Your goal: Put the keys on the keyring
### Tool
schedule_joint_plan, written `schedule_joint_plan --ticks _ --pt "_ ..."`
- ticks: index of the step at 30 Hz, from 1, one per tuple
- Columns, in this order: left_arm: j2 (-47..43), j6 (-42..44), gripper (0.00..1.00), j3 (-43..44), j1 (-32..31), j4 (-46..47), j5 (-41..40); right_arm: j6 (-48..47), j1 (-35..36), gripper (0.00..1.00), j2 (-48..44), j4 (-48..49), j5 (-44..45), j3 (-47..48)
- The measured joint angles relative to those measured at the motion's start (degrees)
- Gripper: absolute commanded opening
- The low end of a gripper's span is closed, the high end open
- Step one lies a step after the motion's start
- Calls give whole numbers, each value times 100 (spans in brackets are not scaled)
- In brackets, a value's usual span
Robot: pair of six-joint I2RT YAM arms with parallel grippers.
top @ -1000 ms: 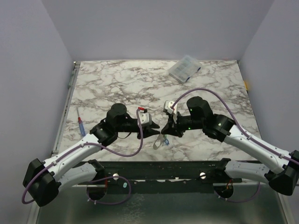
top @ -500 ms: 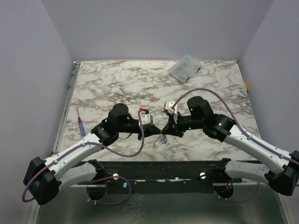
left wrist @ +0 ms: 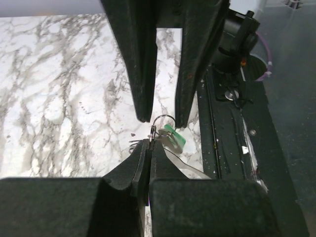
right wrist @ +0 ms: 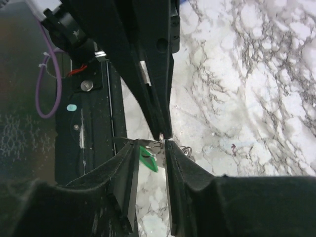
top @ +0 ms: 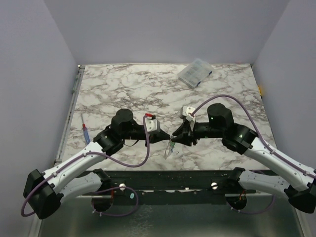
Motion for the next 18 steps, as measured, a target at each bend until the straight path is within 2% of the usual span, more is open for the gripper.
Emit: schedule_joint_plan --ticks 2,4,18 --pt "-63 7 0 0 2 -20 -105 46 0 48 -83 133 -2 -11" --pt "-151 15 0 0 28 -33 -223 83 0 49 -168 258 13 -31" --pt "-505 24 0 -76 103 4 -737 437 0 50 -791 1106 737 -551"
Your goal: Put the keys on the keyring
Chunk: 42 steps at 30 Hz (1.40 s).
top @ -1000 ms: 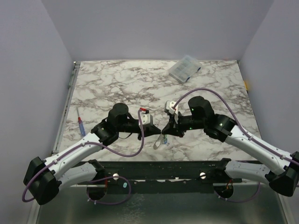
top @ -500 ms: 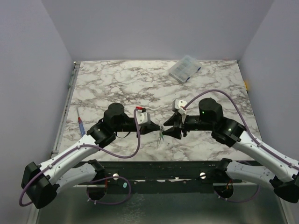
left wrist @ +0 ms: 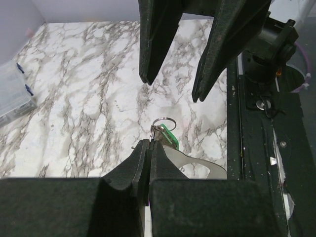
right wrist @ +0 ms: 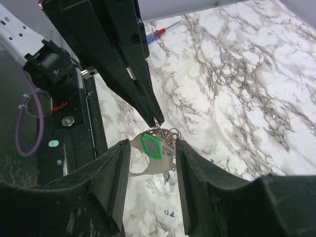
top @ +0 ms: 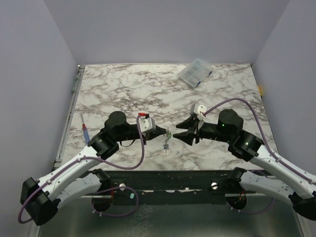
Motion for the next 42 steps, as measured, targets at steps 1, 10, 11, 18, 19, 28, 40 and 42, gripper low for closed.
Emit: schedule_joint_plan --ticks 1,10,11,18,19,28,40,42 --pt "-37 -20 0 -46 0 44 -48 57 0 49 7 83 0 -50" --pt "-308 -442 0 -442 0 463 -920 710 0 44 317 538 236 -208" --pt "-313 -476 0 -444 0 490 -1051 789 0 44 363 592 273 -205" --pt "-326 -546 0 -459 9 597 -1617 1403 0 38 1220 603 450 378" --pt "-332 -544 0 -466 9 599 -1665 1460 0 37 1296 603 481 442" --pt "-352 -542 0 -487 9 599 -1945 1755 0 30 1615 575 756 750" --pt "-352 -520 0 -487 11 597 -1985 1749 0 8 1878 385 772 837" --pt "-352 -518 0 -490 9 595 -1985 1742 -2 7 1878 380 785 837"
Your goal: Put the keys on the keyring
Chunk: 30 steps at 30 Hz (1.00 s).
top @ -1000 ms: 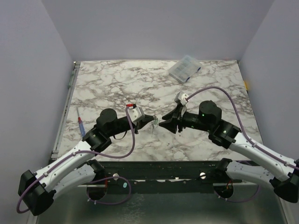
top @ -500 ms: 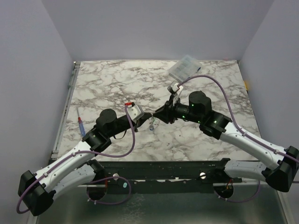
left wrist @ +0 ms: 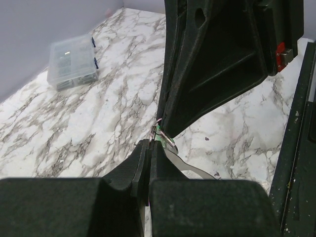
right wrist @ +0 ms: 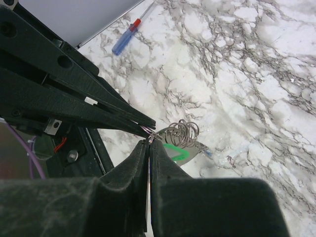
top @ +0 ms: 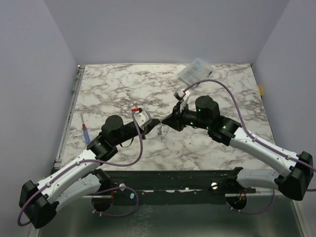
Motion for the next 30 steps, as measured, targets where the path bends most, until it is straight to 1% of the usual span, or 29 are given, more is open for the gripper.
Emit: schedule_joint_plan --ticks 5,8,14,25,30 --pt "-26 7 0 0 0 0 2 -149 0 1 -52 4 -7 -20" --pt "-81 13 0 -4 0 0 66 -251 2 1 -232 57 -42 -166" --pt "-282 15 0 -120 -4 114 459 -452 2 1 -579 105 -208 -391" --pt "-518 -13 0 -256 -4 315 1060 -706 0 1 -1062 485 -981 -850" --pt "-608 -98 0 -323 -2 426 1233 -761 -2 1 -1126 745 -1329 -1008"
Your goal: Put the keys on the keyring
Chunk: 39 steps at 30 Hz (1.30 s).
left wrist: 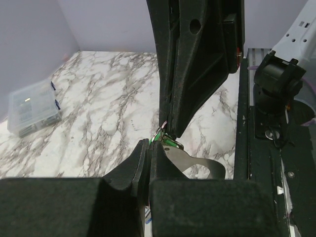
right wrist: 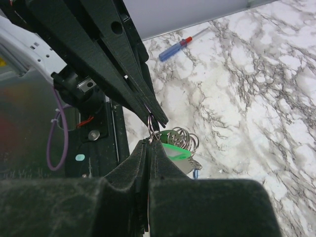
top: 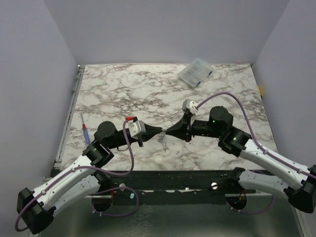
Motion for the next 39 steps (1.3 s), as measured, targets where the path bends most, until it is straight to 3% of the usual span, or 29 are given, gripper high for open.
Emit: schedule_joint_plan --ticks 18,39 --pt "-219 -518 0 -201 111 599 262 -26 0 1 -203 883 -334 -501" --pt "-90 -1012 0 -262 304 1204 640 -28 -2 1 -142 1161 -516 -507"
